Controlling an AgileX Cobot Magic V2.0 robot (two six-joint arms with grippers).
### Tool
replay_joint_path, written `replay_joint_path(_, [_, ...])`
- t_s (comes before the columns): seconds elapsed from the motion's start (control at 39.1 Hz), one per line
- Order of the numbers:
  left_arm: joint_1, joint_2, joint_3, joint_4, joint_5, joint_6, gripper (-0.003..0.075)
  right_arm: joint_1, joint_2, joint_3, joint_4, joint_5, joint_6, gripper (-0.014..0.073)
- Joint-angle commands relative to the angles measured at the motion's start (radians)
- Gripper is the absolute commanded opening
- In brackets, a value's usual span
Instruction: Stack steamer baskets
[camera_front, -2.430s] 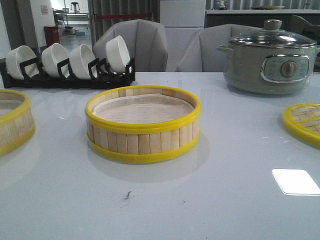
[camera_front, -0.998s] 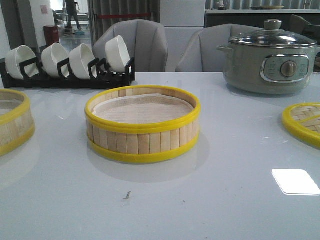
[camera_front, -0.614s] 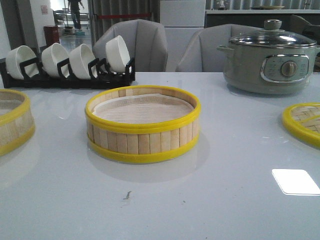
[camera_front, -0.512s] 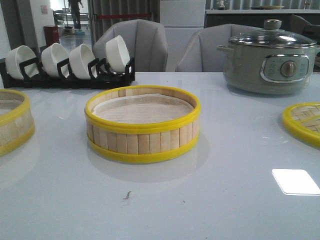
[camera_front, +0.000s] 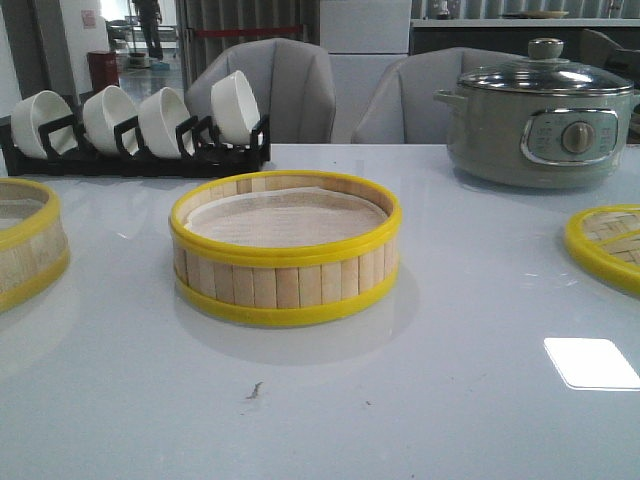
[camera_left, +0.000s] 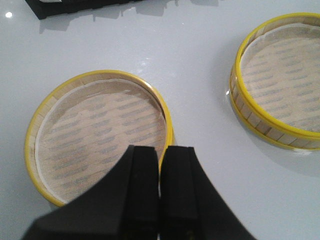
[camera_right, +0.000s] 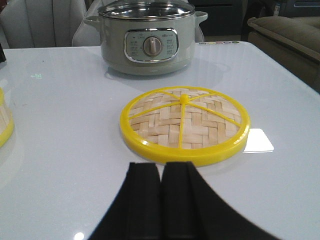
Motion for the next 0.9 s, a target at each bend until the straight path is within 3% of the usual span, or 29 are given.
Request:
replay_joint_path(0.0, [-0.006, -0.016, -0.039, 0.005, -0.100, 0.002, 0.0088, -0.004, -0.021, -0.017, -0.011, -0.090, -0.003, 0.0027])
replay_joint_path(0.1, [-0.006, -0.016, -0.039, 0.030, -0.164, 0.002, 0.0088, -0.004, -0.021, -0.017, -0.011, -0.090, -0.003, 0.0027])
replay_joint_path(0.87, [-0.006, -0.016, -0.039, -0.001, -0.167, 0.002, 0.0088, -0.004, -0.021, -0.017, -0.011, -0.090, -0.003, 0.0027])
